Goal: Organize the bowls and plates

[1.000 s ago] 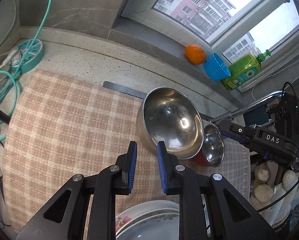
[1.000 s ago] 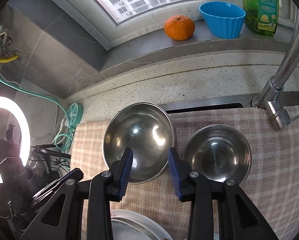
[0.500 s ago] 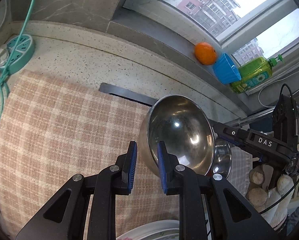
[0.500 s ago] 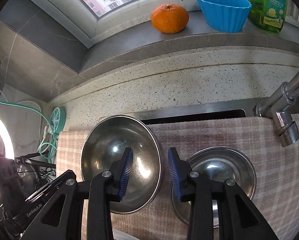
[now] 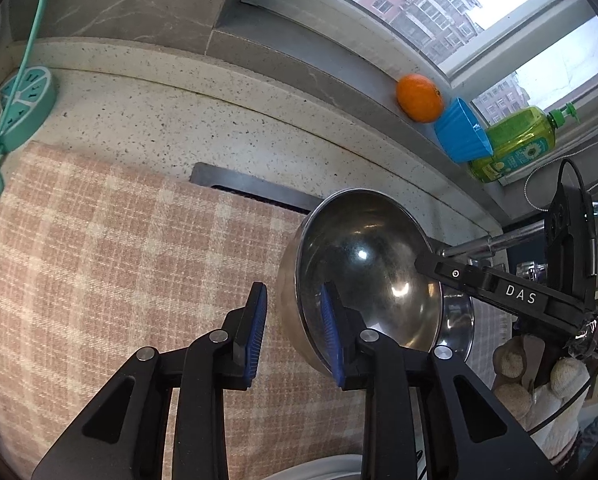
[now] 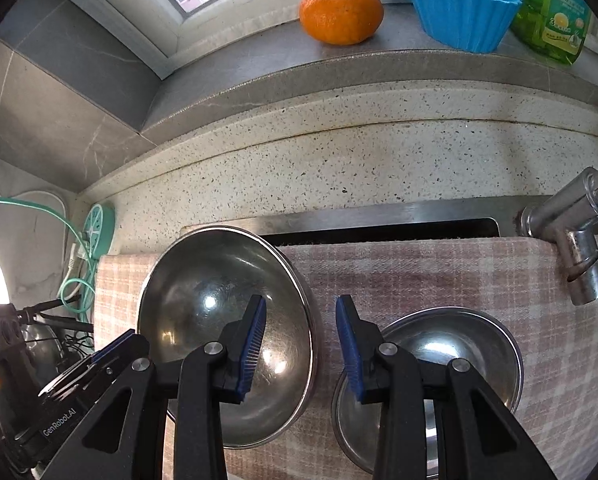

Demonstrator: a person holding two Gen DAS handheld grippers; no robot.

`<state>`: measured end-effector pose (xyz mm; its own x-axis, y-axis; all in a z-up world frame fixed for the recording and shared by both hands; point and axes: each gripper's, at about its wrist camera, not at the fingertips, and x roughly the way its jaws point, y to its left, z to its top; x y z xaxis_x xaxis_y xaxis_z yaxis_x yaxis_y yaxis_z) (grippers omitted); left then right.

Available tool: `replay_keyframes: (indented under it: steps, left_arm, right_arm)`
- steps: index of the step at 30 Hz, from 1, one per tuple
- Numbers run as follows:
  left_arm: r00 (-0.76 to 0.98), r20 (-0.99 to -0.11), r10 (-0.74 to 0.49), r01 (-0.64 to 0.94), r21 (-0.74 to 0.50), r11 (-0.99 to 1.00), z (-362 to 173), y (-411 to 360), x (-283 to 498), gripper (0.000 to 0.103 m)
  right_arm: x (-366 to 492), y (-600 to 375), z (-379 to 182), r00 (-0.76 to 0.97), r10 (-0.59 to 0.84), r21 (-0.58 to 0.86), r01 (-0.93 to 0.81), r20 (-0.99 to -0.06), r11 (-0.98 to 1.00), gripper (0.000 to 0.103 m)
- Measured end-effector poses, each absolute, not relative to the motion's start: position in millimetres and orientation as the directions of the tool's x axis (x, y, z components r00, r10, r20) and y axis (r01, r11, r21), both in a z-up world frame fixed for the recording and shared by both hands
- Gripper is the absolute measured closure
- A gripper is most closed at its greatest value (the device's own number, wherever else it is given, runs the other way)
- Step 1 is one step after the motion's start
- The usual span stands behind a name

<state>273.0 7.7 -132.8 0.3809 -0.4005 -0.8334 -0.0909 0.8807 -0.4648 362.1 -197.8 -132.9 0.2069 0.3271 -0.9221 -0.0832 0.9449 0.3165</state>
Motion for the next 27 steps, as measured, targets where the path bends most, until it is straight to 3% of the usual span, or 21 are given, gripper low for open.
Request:
replay_keyframes:
  steps: [4,6,9,27]
  left_arm:
    - [0.373,-0.838,-0.399,-0.089,-0.461,0.883,-137,6,273,0.082]
    - [0.370,-0.839,-0.400,-0.087,-0.460,0.884,-138,5,273,0.089]
    - [0.370,-0.836,-0.406,-0.094,-0.468,0.879,-139,6,273,0.093]
    - [0.423,-0.822,-0.380,-0.110,-0.463,0.879,-116,22,250,0.093]
  right_arm:
    - [362,-195,-137,0.191,0.329,0.318,-0.087,-0.925,0.944,0.080]
    - [362,-194,-137,0.190,0.325,0.314,-0.087,-0.926,0.945,0.080]
    - [361,-193,-137,0.190,0.324,0.313,-0.084,-0.927,0.946,0.082]
    - [343,-185,-123,0.170,0.340,0.327,-0.100,-0.925,0.940,0.090]
